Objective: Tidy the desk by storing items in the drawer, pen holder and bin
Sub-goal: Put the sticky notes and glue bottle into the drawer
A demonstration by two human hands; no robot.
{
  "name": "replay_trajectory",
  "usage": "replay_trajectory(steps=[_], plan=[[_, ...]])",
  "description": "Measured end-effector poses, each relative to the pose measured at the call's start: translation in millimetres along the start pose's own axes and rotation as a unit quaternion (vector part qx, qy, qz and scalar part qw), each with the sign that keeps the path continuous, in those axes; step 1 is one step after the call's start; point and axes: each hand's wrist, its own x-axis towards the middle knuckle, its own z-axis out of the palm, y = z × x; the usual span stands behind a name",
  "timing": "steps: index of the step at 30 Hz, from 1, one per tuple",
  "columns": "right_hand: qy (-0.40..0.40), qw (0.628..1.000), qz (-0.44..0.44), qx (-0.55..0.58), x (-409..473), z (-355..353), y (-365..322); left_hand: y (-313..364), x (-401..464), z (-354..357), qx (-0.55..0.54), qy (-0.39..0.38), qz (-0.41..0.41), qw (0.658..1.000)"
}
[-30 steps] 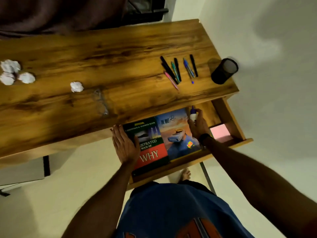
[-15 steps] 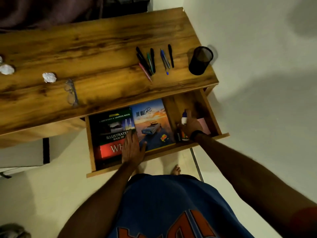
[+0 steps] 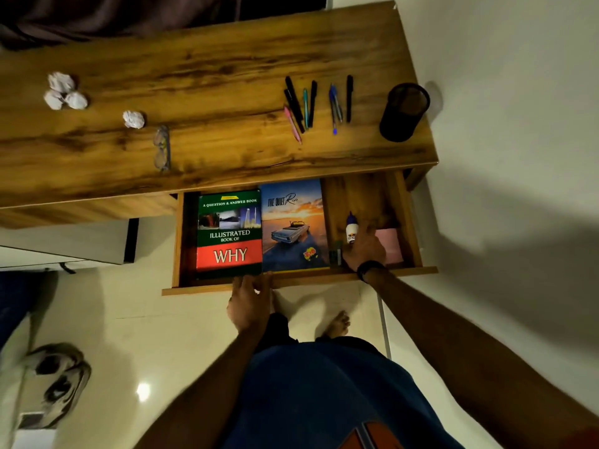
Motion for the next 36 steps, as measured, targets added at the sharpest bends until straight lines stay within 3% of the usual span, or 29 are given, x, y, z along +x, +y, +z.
replay_trajectory(steps=[3,7,10,12,14,15,16,18,22,29,33,36], plan=[[0.036,0.997,-0.069,0.026,-17,-4,-9,18,4,1,-0.017,-0.020,-0.112,0.993],[0.039,0.984,-0.173,0.007,-53,9,-5,25,2,4,-0.059,-0.023,-0.196,0.979],[0.044,0.984,-0.170,-0.004,-67,8,-7,27,-10,9,-0.074,-0.051,-0.256,0.962],[0.019,0.990,-0.139,-0.003,-72,6,-11,32,-15,14,-0.128,-0.066,-0.280,0.949],[-0.089,0.991,-0.050,0.084,-76,7,-13,39,-14,16,-0.217,-0.073,-0.318,0.920],[-0.180,0.968,0.028,0.175,-78,7,-14,41,-12,17,-0.247,-0.072,-0.336,0.906],[-0.263,0.920,0.116,0.268,-82,5,-15,42,-10,18,-0.267,-0.078,-0.351,0.894],[-0.312,0.848,0.190,0.385,-82,7,-15,44,-6,18,-0.300,-0.083,-0.367,0.876],[-0.266,0.780,0.213,0.525,-75,10,-34,54,13,16,-0.375,-0.094,-0.377,0.842],[-0.167,0.690,0.234,0.664,-27,5,-72,90,68,-10,-0.594,-0.185,-0.323,0.713],[-0.120,0.685,0.197,0.691,-11,2,-97,104,104,-27,-0.660,-0.192,-0.311,0.656],[-0.093,0.679,0.163,0.710,3,-3,-118,111,134,-35,-0.675,-0.202,-0.299,0.643]])
